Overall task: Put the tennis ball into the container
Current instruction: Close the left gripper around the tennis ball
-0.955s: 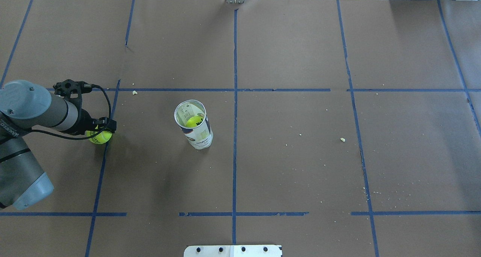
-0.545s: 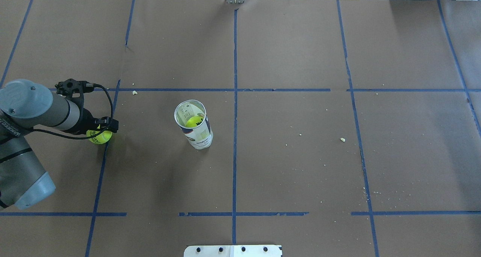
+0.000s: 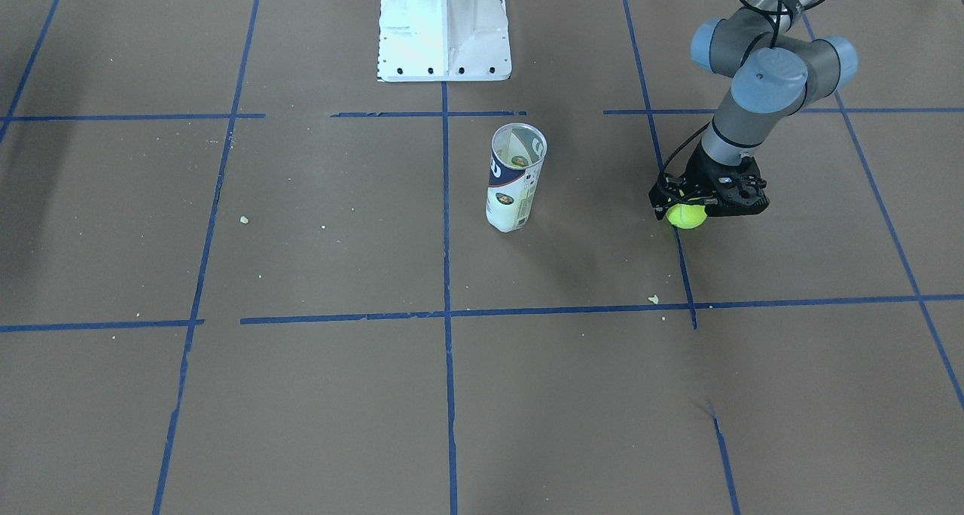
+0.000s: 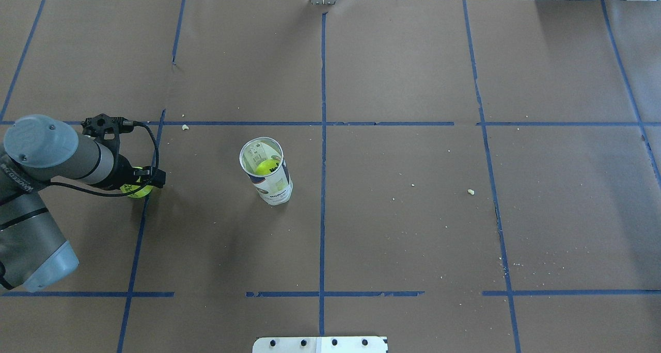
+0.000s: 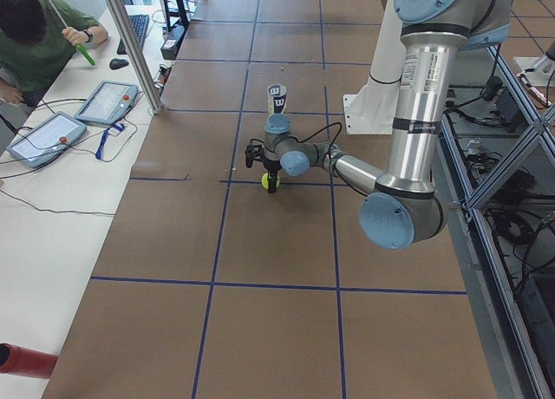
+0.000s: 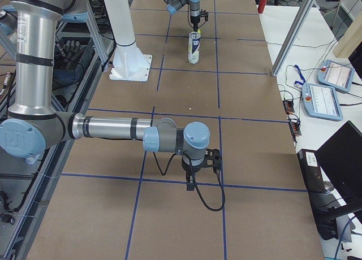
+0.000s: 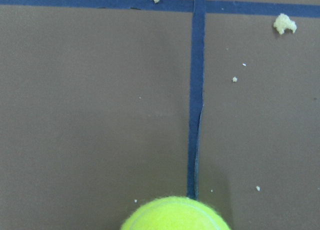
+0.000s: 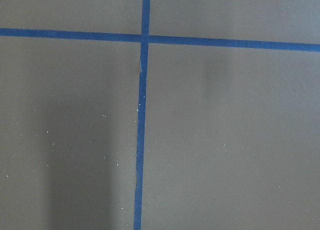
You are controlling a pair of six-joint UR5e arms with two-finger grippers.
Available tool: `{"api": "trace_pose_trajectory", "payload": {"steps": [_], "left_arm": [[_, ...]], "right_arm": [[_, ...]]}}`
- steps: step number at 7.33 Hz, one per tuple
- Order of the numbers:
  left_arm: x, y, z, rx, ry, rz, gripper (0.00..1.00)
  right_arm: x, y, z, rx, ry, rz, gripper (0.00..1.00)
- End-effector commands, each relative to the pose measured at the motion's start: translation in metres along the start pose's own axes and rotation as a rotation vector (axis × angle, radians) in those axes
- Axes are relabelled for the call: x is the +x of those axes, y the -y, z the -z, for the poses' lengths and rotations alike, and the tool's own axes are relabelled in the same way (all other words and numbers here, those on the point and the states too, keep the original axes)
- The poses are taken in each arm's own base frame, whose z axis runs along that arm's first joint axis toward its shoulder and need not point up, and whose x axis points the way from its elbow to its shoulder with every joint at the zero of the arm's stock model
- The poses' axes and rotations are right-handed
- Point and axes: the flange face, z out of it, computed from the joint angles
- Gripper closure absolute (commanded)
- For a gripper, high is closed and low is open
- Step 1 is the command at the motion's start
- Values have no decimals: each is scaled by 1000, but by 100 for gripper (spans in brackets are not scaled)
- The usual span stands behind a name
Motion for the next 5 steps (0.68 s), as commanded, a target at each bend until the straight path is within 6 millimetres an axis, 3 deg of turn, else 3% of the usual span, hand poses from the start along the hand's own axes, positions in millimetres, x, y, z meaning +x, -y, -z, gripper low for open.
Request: {"api": "trace_pose_trajectory", "payload": {"steps": [1, 2, 4, 5], "left_arm": [[0, -1, 0, -1, 0, 1, 56], [2, -1, 3, 1, -5, 0, 80], [13, -7, 30, -27, -63, -9, 89], [14, -12, 54, -17, -84, -15, 89]], "right_arm": [[0, 0, 0, -2, 0, -1, 0], [0, 0, 0, 1, 0, 1, 0], [-1, 1, 1, 2, 0, 2, 0], [0, 0, 0, 0, 0, 0, 0]]}}
